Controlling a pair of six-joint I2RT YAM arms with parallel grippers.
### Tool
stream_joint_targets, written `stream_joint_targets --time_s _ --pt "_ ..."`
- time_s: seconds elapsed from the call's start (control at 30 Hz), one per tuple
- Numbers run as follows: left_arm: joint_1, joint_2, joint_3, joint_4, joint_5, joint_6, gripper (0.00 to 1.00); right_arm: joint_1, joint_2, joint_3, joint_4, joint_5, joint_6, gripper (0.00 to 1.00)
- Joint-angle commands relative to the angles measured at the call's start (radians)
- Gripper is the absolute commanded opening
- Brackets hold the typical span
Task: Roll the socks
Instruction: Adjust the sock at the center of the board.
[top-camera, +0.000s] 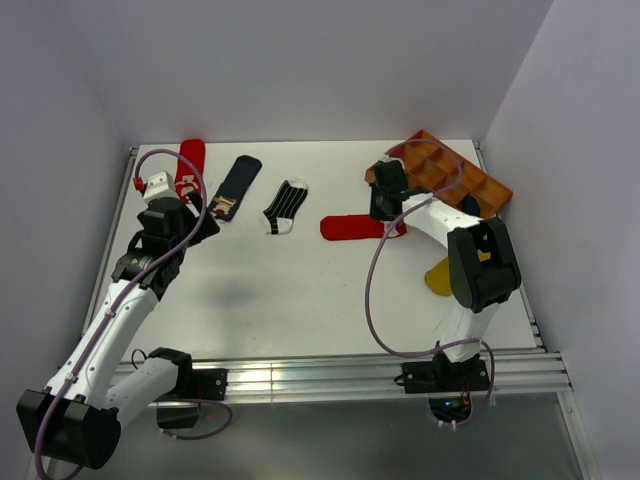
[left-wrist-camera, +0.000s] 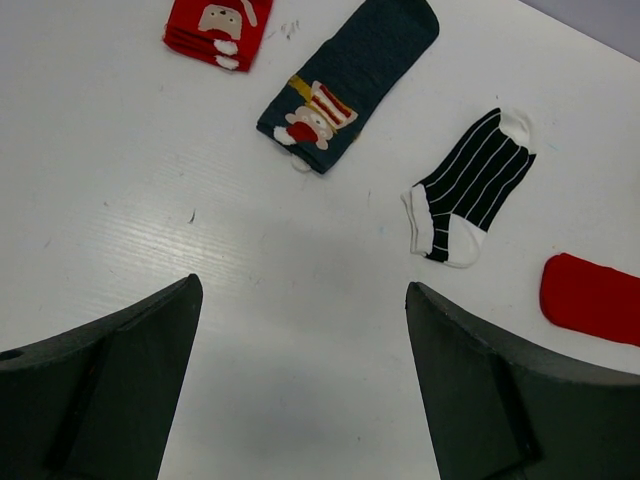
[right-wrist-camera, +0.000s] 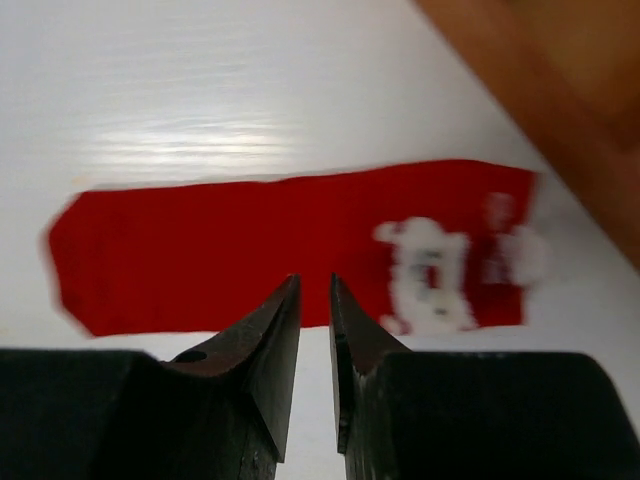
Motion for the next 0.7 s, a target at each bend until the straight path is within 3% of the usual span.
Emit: stream_joint_targets --time_s 0.0,0.3,0.53,0.67 --pt "0.005 -0.006 0.001 0.033 0.021 -0.016 0.88 -0.060 0.020 -0.012 -0.014 0.065 0.003 0.25" --pt "0.005 -0.017 0.001 0.031 0.021 -0.016 0.89 -0.105 0.138 0.089 -0.152 0.018 0.039 0.24" --pt "0.005 -0.028 -0.001 0.034 0.027 -0.014 0.89 -0.076 0.080 -0.029 -0.195 -0.099 0.111 0.22" --pt "0.005 -0.028 0.001 0.036 0.046 -0.011 0.89 0.036 0.036 -0.087 -0.195 -0.165 0.162 0.22"
